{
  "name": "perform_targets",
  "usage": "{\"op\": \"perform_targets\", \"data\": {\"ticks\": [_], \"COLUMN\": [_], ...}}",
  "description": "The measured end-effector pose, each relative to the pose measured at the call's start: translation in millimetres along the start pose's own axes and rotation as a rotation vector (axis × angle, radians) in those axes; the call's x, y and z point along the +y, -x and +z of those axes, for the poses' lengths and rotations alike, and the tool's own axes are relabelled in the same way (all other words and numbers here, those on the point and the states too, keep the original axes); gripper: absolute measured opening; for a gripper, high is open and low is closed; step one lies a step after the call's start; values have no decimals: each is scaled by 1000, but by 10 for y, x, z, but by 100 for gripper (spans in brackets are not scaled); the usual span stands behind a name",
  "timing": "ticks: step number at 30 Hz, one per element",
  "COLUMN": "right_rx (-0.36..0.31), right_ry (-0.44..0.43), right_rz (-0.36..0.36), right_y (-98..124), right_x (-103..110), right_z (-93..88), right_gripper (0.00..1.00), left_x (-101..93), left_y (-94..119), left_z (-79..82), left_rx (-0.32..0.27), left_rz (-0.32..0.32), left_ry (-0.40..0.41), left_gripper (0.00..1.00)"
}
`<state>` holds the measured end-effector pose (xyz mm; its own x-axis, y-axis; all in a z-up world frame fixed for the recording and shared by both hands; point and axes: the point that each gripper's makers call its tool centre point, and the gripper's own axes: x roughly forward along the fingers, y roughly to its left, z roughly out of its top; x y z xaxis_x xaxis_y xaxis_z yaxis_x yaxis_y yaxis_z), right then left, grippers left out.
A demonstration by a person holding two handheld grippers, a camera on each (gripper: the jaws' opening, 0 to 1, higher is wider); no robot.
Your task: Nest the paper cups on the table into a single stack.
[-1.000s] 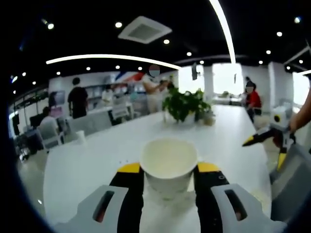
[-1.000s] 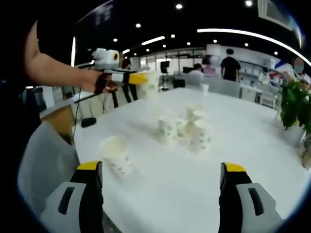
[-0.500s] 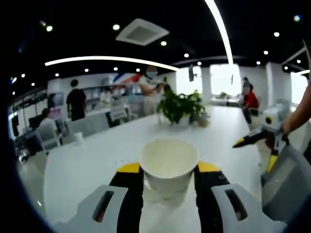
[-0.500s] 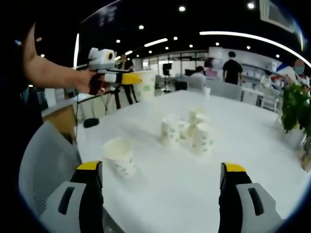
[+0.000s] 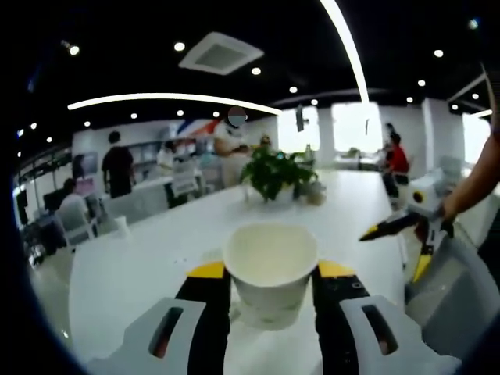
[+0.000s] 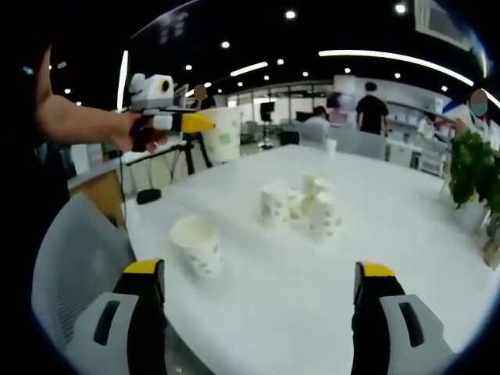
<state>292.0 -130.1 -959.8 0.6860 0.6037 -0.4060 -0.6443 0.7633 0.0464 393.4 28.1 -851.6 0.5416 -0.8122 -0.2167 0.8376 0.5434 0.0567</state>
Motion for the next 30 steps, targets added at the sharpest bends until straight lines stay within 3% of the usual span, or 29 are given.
{"op": "perform_targets", "data": {"ticks": [14,30], "right_rx": [4,-1], "right_ry": [-1,-3], "right_rz": [2,14], "right_y": [-96,-216], "right_x": [-154,-155], "right_z": [73,85], "right_gripper": [99,99], "left_x": [-57,-225], "left_y": [-113,-55], "left_z": [173,263], "left_rx": [-31,-39], "left_rz": [-20,-55], "left_ry": [26,8], "left_gripper": [39,39]}}
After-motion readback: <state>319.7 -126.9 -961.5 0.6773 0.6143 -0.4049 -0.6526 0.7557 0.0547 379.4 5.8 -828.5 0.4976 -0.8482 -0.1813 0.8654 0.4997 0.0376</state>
